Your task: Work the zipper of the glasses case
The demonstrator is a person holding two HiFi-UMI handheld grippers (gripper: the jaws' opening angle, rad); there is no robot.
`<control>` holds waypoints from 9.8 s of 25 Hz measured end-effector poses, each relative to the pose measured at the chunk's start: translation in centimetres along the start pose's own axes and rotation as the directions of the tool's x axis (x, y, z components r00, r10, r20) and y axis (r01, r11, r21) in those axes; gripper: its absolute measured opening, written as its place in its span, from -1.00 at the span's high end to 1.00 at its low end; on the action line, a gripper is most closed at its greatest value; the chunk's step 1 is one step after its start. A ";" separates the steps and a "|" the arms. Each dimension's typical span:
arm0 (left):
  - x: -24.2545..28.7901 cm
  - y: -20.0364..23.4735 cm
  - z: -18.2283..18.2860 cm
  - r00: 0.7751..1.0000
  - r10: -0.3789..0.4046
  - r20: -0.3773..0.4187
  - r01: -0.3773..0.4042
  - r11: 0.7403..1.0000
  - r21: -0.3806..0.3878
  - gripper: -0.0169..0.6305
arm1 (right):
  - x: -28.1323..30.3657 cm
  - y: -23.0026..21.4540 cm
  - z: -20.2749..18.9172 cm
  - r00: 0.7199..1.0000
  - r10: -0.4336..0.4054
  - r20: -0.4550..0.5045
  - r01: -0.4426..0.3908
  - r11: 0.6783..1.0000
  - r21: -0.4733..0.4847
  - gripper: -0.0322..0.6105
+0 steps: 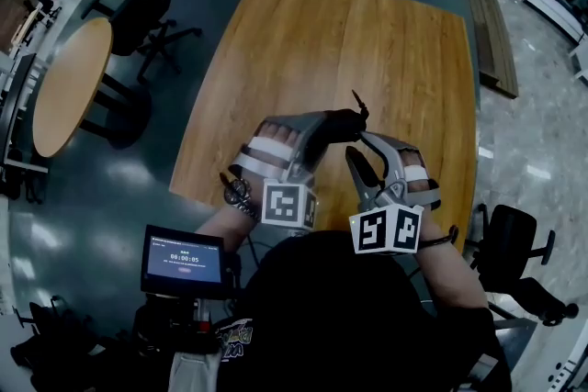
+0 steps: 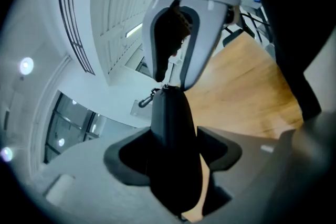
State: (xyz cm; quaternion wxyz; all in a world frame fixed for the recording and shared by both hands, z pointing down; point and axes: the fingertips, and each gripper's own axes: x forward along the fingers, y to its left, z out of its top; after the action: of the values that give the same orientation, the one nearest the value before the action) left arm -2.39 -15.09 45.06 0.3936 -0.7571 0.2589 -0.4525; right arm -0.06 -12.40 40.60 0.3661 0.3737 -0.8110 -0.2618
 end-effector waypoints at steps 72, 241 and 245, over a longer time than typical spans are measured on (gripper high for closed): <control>-9.1 4.7 6.5 0.320 0.313 0.894 0.947 -0.116 -0.298 0.13 | -5.0 -6.7 -0.5 0.651 0.058 0.757 -0.759 0.032 0.651 0.86; -10.4 12.4 5.0 0.162 0.753 0.638 0.986 -0.140 -0.085 -0.23 | -9.5 -4.0 5.4 0.800 0.168 0.575 -0.248 0.967 0.063 0.89; -10.8 12.6 4.9 0.122 0.772 0.623 0.992 -0.120 -0.045 -0.36 | -9.9 -3.7 5.6 0.782 0.186 0.594 -0.275 0.959 0.063 0.89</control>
State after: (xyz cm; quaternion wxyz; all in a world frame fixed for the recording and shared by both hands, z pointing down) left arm -3.44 -12.25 28.00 -0.3909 -0.7989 -0.0383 0.4555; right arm 1.49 -5.84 30.74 0.1009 0.1992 -0.9404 -0.2567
